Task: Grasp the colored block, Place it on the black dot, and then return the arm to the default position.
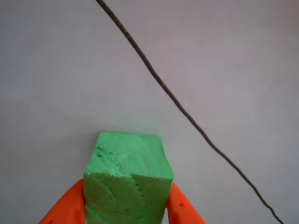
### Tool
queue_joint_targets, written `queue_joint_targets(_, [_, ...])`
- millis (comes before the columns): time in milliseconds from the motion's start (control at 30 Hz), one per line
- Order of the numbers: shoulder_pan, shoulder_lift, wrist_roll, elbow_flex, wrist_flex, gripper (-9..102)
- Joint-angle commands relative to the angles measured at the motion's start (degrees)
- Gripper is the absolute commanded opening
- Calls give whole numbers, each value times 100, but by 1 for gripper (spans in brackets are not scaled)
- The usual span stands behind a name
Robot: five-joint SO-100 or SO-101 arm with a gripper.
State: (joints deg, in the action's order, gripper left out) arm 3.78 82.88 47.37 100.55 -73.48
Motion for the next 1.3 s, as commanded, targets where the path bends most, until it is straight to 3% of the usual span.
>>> queue_joint_targets(0, [62, 26, 18, 9, 26, 16])
queue_joint_targets(167, [105, 62, -9, 35, 70, 0])
queue_joint_targets(533, [211, 325, -413, -97, 246, 0])
queue_joint_targets(933, [141, 1485, -2417, -141, 1310, 0])
queue_joint_targets(1267, [-299, 1521, -4210, -167, 1459, 0])
